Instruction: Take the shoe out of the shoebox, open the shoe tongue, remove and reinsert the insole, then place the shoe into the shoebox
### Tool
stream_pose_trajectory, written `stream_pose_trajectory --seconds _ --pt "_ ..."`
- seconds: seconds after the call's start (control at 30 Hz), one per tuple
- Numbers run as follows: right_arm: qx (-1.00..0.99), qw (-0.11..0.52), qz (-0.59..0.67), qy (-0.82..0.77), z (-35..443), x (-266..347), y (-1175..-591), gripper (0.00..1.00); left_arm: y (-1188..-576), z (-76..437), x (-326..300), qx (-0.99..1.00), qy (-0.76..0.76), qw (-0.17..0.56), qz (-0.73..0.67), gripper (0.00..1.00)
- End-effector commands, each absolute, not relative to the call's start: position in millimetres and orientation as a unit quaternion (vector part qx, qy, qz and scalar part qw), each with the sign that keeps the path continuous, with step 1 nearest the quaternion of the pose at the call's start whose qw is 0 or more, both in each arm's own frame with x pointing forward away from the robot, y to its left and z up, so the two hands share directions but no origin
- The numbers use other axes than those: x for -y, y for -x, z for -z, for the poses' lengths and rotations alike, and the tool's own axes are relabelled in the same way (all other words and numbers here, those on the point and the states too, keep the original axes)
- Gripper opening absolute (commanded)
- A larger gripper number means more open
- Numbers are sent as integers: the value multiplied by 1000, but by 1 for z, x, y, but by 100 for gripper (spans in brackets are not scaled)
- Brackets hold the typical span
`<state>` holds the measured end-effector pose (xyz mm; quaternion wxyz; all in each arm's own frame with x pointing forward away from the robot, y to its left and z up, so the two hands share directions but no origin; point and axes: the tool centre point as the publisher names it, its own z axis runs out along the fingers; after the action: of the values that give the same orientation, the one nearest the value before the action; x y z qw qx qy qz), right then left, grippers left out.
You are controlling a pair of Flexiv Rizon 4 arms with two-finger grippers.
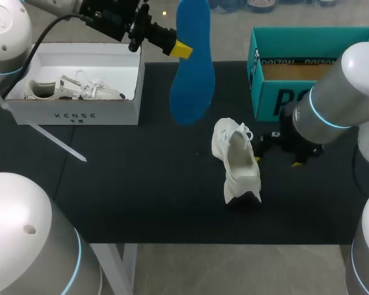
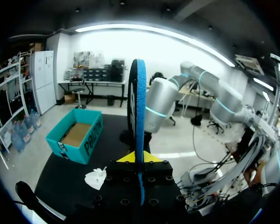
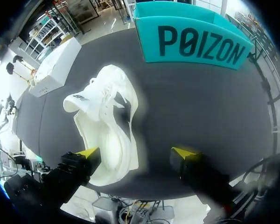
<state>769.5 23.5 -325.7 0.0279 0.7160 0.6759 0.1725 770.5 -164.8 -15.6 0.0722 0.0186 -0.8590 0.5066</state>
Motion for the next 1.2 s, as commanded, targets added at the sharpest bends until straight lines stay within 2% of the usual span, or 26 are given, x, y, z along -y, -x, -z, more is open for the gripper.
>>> stream_pose_trajectory --seconds 0.03,0.13,0.3,0.43,0.83,1.1,1.2 --pt "-675 28 -174 -716 327 -24 -769 100 -770 16 165 859 -19 72 -507 0" --pt "-675 28 -174 -716 327 -24 -769 100 -770 16 165 859 -19 72 -507 0" --pt "-671 -112 -218 -700 310 18 -776 100 -770 16 165 859 -19 72 -507 0" --pt "-663 -191 -264 -674 296 41 -774 100 -770 16 165 859 -19 72 -507 0" --pt "-675 -297 -306 -602 262 60 -755 100 -770 16 165 859 -19 72 -507 0" --pt "-646 -420 -337 -541 245 59 -780 100 -770 16 165 859 -19 72 -507 0" --pt "-633 -443 -344 -534 243 48 -786 100 -770 16 165 859 -19 72 -507 0"
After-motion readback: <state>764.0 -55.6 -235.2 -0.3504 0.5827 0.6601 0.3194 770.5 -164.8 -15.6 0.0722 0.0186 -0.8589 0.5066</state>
